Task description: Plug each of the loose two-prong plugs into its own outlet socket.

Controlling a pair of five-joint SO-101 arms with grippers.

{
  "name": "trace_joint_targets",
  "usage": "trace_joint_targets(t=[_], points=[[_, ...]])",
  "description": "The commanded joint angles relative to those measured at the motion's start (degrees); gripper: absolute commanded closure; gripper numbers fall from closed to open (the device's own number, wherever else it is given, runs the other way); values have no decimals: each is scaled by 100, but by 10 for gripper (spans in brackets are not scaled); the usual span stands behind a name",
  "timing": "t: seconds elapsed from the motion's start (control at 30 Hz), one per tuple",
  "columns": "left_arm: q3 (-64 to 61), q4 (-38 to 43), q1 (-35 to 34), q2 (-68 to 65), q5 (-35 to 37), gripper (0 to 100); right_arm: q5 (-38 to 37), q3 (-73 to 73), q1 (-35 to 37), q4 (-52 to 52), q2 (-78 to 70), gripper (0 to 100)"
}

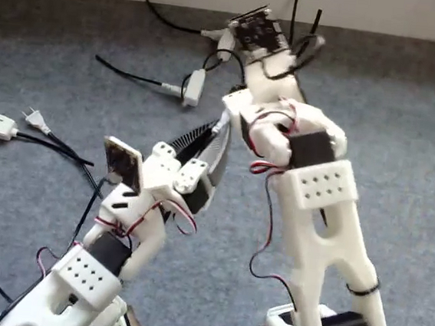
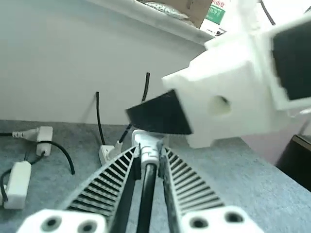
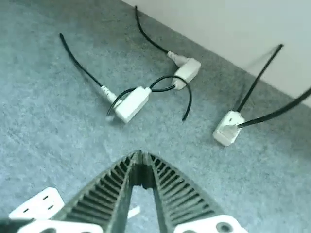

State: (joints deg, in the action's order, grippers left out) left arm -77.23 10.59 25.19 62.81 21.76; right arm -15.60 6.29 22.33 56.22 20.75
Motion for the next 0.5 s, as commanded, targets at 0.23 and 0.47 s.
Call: trace_joint_targets(t=[0.23, 0.47], points=[[927, 712, 13, -2202, -255, 996, -18, -145, -312, -40, 2158, 992], [1965, -985, -259, -2607, -1116, 996, -18, -189, -576, -84, 2422, 992]])
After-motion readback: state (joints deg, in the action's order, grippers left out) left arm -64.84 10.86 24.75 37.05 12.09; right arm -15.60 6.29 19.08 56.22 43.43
